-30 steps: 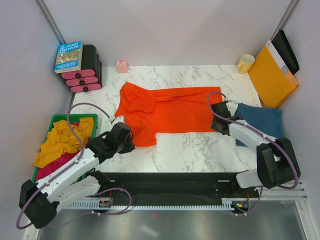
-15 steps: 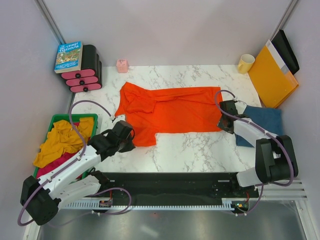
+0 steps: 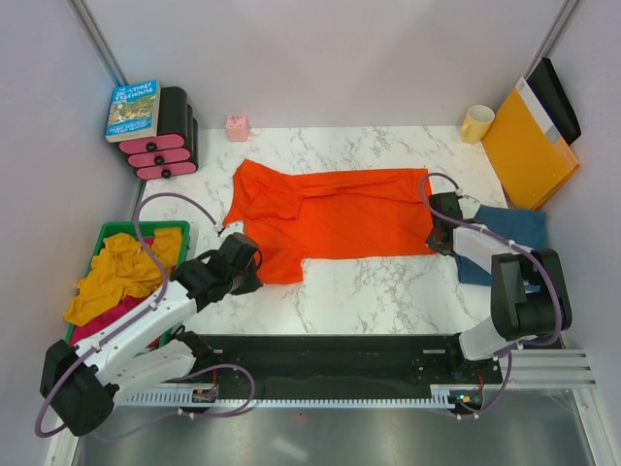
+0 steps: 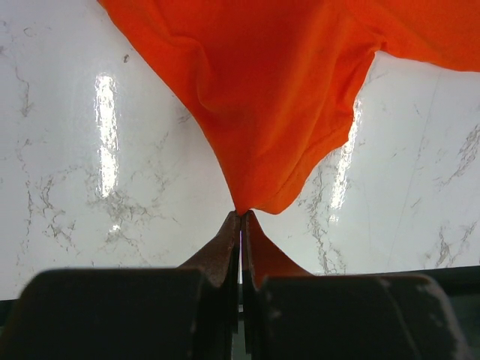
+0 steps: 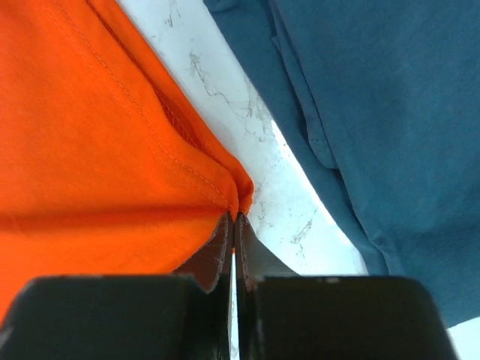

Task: Fold and stack the t-shirts
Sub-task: Grap the side of the flattened tshirt closest away from the robot with both arms

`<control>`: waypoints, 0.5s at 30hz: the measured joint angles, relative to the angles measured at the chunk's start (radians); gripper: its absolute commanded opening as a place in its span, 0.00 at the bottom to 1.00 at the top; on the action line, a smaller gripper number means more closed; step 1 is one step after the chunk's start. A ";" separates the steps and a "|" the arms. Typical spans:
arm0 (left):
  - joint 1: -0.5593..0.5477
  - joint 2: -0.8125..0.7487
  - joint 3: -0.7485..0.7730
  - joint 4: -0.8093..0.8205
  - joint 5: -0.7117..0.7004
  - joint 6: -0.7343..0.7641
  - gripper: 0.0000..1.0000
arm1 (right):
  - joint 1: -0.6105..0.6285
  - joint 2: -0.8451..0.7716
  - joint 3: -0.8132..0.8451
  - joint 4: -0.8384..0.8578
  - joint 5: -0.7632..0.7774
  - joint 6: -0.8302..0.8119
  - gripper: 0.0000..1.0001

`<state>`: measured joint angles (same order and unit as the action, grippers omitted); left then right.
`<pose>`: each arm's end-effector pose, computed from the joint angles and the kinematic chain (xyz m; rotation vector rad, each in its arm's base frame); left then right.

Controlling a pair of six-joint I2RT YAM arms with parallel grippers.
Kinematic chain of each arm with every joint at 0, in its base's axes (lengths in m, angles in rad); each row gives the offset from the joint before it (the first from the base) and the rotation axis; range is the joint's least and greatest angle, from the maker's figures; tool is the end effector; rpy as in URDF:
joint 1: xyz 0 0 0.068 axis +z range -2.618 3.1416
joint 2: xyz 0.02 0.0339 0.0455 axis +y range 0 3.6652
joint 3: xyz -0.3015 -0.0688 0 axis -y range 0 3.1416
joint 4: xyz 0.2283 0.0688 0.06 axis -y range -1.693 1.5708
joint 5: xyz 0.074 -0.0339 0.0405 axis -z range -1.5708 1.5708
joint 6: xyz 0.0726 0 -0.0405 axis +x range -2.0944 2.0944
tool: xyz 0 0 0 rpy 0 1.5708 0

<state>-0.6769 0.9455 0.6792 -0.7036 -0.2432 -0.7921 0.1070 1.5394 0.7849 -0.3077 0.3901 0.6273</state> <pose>0.1366 -0.0874 0.2366 -0.2405 2.5126 -0.2950 0.2880 0.0032 0.1789 0.7743 2.4051 -0.2299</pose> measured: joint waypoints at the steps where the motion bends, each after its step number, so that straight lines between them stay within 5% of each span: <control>1: 0.000 0.000 0.002 -0.001 -0.003 0.001 0.02 | 0.000 -0.004 -0.001 0.001 -0.001 -0.002 0.00; 15: 0.000 -0.025 0.129 -0.043 -0.063 0.001 0.02 | 0.190 -0.301 -0.025 -0.100 0.012 0.028 0.00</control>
<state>-0.6769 0.9207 0.8082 -0.7471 -0.3058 -0.7910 0.2966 1.2388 0.7597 -0.4076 0.4023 0.6556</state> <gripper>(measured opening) 0.023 0.010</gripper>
